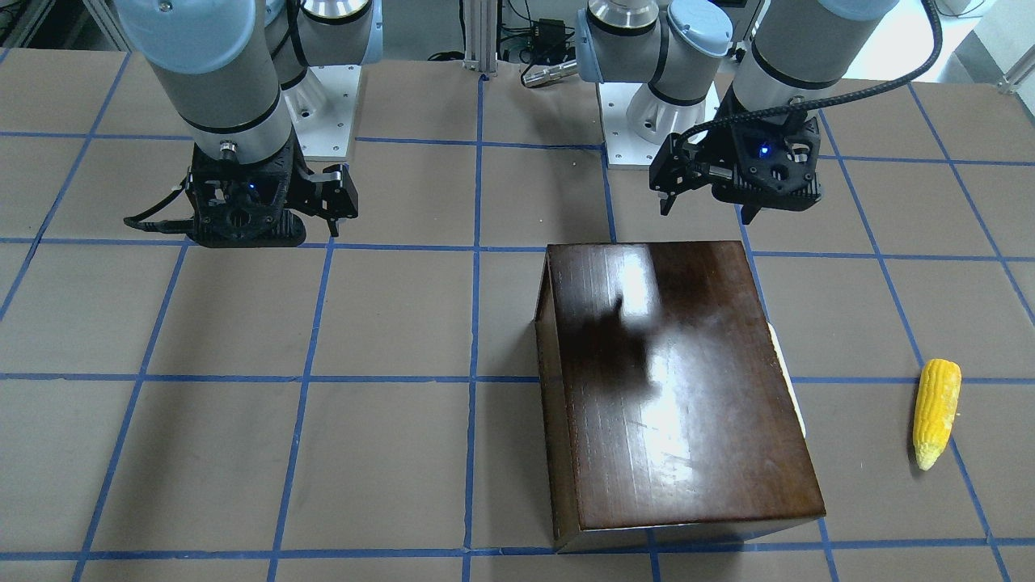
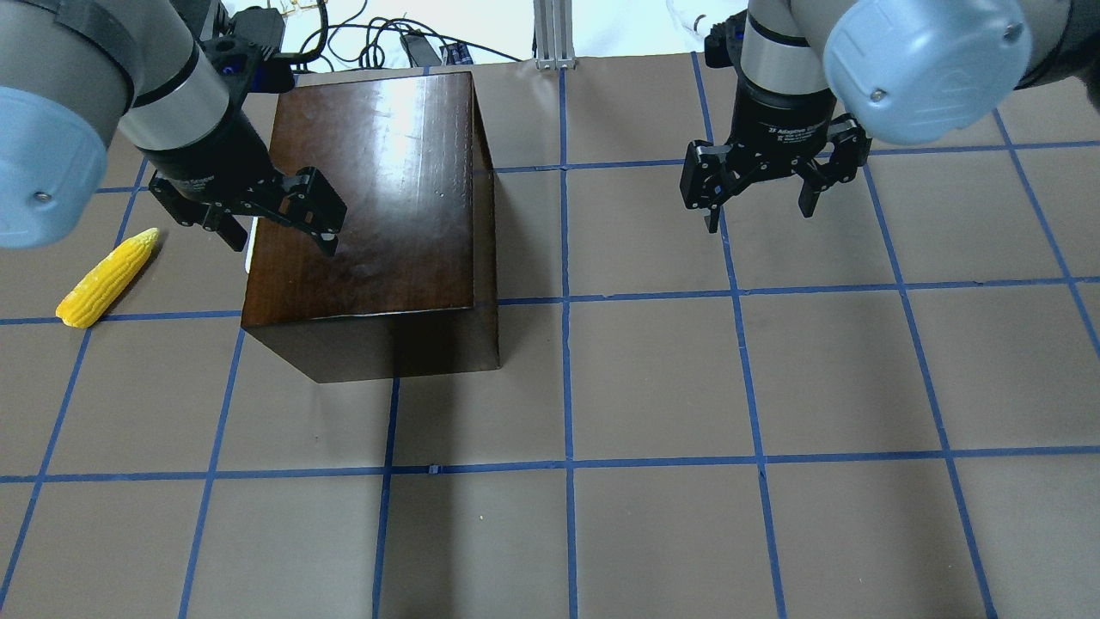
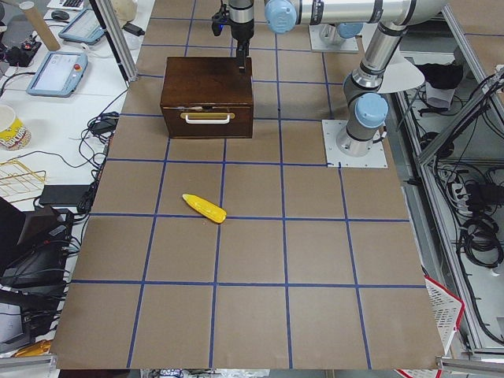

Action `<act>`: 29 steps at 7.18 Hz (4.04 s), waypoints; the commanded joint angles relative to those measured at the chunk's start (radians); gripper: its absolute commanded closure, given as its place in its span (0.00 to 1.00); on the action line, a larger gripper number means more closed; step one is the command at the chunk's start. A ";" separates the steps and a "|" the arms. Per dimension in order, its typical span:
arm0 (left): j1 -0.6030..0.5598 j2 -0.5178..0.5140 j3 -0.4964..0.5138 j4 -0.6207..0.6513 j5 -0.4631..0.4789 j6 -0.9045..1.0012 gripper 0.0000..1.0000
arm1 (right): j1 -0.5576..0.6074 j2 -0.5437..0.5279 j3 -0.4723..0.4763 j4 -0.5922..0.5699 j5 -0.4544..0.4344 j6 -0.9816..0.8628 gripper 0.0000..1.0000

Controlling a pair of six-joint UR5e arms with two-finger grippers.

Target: Open drawer and put corn inside

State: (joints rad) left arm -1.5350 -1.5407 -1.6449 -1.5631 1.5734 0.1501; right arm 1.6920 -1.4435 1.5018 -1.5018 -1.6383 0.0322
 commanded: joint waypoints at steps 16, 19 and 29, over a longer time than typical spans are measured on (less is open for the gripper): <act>0.006 0.004 0.007 0.015 0.039 0.019 0.00 | 0.000 0.000 0.000 0.000 0.000 0.000 0.00; 0.007 0.002 0.010 0.018 0.040 0.019 0.00 | 0.000 0.000 0.000 0.000 0.000 0.000 0.00; 0.241 -0.062 0.077 0.072 0.024 0.108 0.00 | 0.000 0.000 0.000 0.000 0.000 0.000 0.00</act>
State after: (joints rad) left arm -1.3388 -1.5829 -1.5889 -1.4933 1.6002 0.1950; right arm 1.6920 -1.4435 1.5018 -1.5018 -1.6383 0.0322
